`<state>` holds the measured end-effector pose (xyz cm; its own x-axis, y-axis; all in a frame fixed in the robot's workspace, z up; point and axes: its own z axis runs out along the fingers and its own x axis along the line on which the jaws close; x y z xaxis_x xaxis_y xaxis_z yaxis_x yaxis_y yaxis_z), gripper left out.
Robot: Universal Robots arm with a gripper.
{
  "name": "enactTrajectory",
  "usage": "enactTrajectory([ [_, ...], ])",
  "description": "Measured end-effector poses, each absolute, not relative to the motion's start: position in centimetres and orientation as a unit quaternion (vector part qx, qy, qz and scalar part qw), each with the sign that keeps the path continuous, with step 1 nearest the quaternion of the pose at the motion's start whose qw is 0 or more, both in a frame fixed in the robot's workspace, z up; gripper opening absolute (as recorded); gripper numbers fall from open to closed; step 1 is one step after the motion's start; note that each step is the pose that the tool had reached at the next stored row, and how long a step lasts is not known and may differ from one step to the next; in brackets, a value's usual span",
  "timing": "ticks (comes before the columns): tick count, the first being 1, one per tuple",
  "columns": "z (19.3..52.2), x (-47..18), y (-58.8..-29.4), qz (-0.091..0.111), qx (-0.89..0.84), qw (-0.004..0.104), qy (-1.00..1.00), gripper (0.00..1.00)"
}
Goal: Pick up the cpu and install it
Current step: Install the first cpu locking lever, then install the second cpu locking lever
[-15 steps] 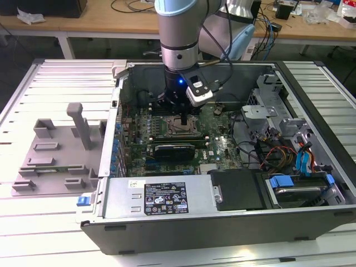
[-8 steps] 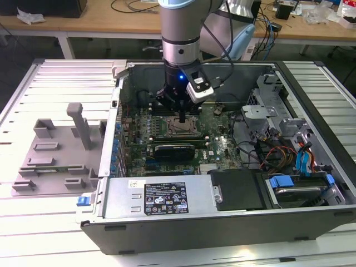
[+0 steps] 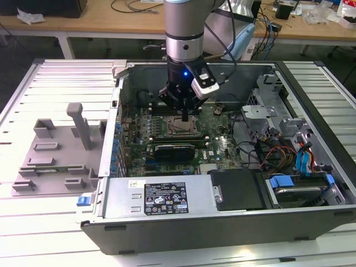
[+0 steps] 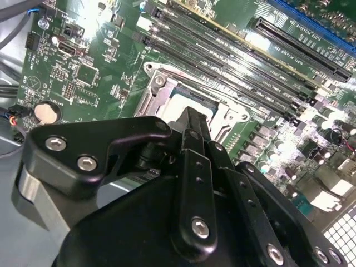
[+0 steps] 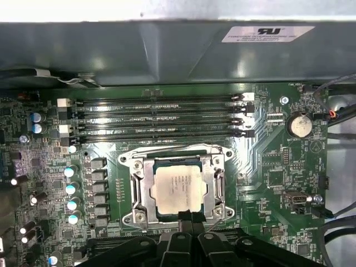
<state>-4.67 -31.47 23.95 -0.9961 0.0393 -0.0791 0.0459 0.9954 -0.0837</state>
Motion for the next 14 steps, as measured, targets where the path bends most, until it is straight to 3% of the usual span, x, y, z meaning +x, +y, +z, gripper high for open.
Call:
enactTrajectory([
  [14, 24.13, -4.67, -31.47, -0.043, 0.021, 0.039, 0.998, 0.11],
])
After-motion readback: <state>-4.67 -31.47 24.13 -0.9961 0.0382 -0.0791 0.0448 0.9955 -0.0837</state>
